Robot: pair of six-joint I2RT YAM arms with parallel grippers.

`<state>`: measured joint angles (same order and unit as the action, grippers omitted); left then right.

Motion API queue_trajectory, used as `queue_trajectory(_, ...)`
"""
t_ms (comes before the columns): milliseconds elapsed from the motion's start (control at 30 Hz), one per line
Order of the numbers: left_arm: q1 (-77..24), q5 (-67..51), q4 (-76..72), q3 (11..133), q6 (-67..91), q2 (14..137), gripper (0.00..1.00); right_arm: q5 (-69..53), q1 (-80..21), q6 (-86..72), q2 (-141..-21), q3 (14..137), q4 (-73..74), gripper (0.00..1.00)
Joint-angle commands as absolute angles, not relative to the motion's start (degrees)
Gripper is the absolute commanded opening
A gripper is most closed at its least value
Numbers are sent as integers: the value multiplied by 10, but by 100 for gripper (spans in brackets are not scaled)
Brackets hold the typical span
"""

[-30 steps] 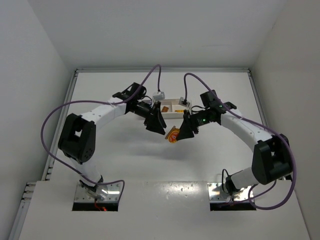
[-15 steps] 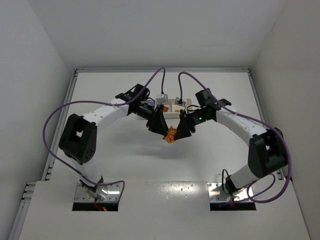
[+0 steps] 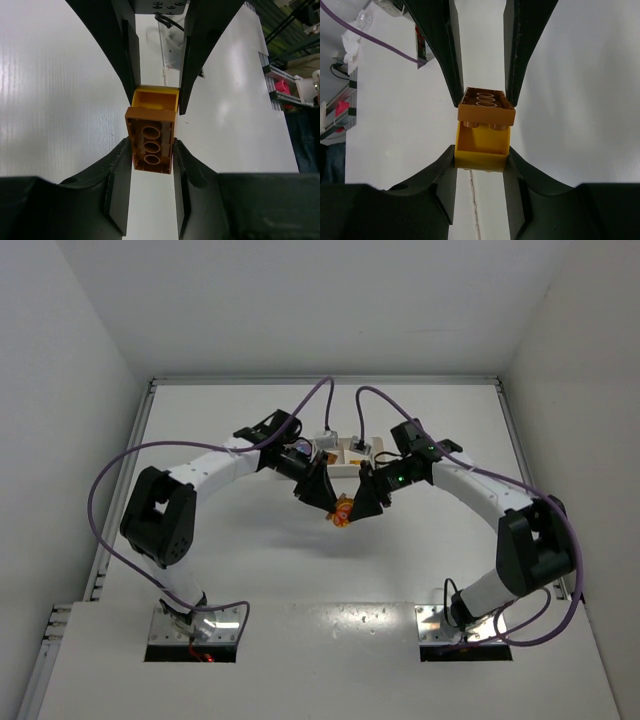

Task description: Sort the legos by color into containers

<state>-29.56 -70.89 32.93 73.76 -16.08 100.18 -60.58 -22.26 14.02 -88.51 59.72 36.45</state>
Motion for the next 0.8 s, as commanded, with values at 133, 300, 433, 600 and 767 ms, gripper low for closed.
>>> queue_trajectory(133, -256, -700, 320, 742, -183, 955, 0, -570, -214, 159, -804, 536, 335, 4)
queue_trajectory(300, -204, -682, 320, 747, -183, 933, 0, -570, -198, 164, -790, 522, 340, 4)
queue_trajectory(433, -180, -615, 320, 759, -189, 907, 0, -563, -185, 164, -784, 522, 349, 4)
queue_trajectory(600, -187, -420, 170, 689, -99, 836, 0, -524, -157, 114, -784, 517, 292, 4)
queue_trajectory(767, -241, -215, 105, 652, -72, 810, 0, -486, -139, 53, -795, 522, 233, 4)
